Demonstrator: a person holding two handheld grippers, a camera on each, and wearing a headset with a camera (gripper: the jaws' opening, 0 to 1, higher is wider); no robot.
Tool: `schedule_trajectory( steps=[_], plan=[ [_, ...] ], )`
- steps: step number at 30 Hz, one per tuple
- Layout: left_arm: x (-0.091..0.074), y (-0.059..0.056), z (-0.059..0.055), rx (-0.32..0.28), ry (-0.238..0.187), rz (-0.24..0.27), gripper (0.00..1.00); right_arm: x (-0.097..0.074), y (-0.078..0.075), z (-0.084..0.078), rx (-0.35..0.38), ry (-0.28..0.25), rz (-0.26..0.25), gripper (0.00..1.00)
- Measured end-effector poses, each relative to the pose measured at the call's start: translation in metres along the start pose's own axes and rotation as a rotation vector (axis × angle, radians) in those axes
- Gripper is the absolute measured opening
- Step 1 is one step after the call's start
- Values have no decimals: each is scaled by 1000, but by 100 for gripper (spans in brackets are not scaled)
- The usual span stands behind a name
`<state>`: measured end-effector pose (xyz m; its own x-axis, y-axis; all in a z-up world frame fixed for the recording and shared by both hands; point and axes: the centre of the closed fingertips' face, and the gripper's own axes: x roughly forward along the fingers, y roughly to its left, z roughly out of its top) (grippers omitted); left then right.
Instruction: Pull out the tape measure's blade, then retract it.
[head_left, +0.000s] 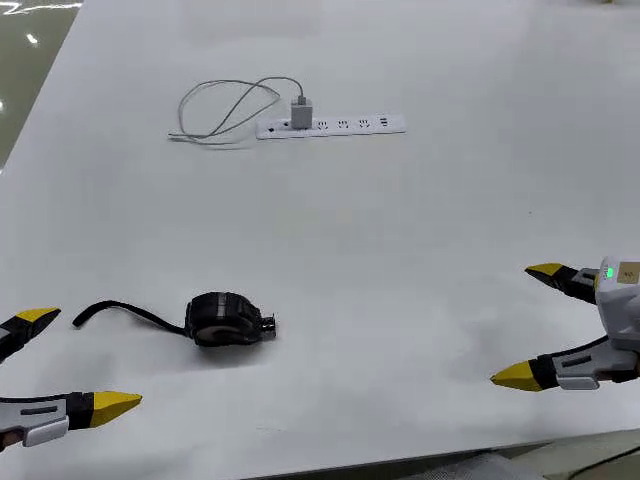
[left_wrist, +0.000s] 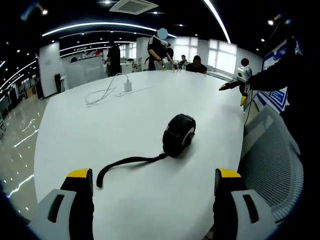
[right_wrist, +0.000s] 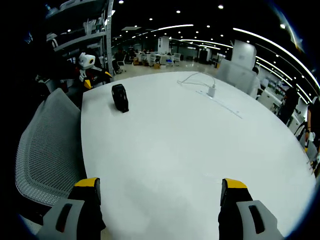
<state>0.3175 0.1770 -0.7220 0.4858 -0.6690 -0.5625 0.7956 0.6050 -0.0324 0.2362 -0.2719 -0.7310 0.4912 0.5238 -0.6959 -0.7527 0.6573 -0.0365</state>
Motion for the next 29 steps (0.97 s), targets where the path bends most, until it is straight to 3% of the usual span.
schedule_trajectory(
  steps=[21, 29],
  plan=[
    [-1, 2, 0, 2, 0, 14, 99, -8, 0, -7, 12, 10, 7, 99],
    [1, 3, 2, 8, -8, 18, 99, -7, -1, -4, 5, 0, 2, 95]
  ],
)
